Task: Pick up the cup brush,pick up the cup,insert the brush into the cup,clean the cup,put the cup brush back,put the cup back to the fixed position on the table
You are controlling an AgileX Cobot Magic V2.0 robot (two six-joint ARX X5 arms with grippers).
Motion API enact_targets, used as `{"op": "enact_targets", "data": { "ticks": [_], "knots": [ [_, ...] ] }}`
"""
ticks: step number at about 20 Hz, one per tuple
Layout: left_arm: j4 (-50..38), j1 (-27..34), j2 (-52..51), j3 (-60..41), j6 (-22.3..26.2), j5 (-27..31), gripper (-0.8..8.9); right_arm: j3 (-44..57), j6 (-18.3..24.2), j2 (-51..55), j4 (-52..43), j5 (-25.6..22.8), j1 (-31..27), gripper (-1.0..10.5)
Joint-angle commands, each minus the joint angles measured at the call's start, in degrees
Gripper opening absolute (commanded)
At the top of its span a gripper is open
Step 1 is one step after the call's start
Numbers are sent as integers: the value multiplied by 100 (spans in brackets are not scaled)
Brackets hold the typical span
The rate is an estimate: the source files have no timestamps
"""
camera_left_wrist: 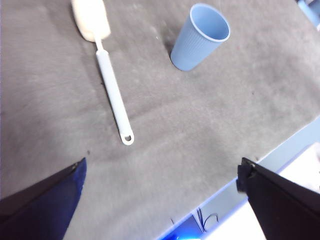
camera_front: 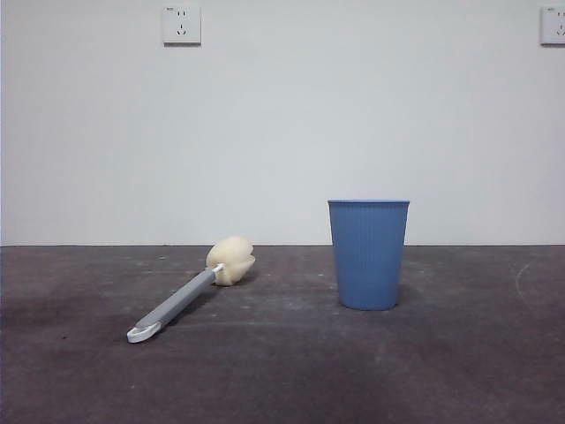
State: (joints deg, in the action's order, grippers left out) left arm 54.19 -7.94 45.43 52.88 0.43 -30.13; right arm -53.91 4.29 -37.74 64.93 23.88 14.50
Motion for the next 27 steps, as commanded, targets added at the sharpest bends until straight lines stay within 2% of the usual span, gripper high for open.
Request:
{"op": "enact_targets", "data": {
  "ticks": [1, 5, 7, 9, 18, 27],
  "knots": [
    [-516, -531, 525, 11, -247, 428, 664, -2, -44, -55, -22, 2, -4, 660],
    [-1480, -1574, 1486, 11, -675, 1773, 664, -2, -44, -140, -17, 2, -7, 660],
    [-1814, -1899, 2011, 11, -828, 2472, 663, -2, -42, -166, -15, 2, -7, 660],
    [-2048, -2070, 2529, 11, -975, 2855, 658, -2, -44, -164, -15, 0, -7, 660],
    [-3008, -2424, 4000, 11, -1360, 3322, 656, -2, -44, -164, -17, 0, -7, 659],
    [-3154, -2520, 4728, 11, -1611, 3565, 656, -2, -44, -164, -17, 0, -7, 659]
  ]
}}
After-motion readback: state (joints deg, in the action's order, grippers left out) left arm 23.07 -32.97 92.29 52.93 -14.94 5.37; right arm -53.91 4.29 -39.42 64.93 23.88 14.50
